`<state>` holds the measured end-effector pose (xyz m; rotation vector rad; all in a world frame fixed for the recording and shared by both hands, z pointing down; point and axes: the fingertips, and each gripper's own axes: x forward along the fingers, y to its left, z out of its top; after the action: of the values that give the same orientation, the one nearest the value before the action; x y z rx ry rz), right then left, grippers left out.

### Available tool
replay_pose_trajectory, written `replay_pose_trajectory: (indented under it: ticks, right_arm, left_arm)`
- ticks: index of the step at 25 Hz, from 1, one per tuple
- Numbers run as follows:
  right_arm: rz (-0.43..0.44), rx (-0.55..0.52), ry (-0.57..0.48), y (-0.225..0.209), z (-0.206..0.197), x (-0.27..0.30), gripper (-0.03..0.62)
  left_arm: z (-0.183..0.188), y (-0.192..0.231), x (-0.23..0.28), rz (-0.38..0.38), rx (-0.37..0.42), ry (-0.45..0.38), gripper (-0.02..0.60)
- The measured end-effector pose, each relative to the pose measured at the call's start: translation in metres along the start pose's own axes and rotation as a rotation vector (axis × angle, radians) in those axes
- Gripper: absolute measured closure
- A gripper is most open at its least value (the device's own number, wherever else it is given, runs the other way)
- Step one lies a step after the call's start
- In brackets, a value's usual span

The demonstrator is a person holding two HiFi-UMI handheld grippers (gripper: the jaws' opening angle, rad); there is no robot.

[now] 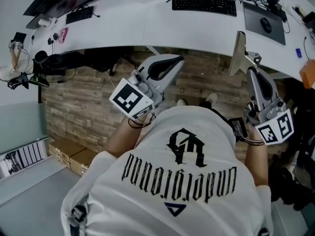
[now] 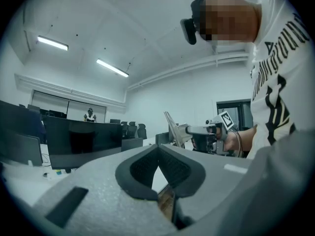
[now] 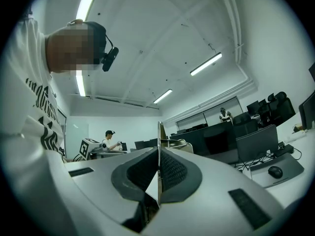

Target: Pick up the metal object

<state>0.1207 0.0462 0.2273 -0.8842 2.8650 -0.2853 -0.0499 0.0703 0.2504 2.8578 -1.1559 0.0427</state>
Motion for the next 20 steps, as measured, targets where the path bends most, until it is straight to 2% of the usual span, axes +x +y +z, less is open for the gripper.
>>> replay_pose_trajectory:
  ticks: [10, 20]
  right_arm:
    - [-0.047, 0.001, 0.012, 0.064, -0.036, -0.002, 0.577]
    - [-0.057, 0.004, 0.011, 0.09, -0.044, 0.005, 0.577]
  left_arm:
    - [-0.015, -0.003, -0.064, -0.025, -0.02, -0.011, 0.566]
    - [-0.02, 0.001, -0.086, -0.039, -0.035, -0.013, 0.566]
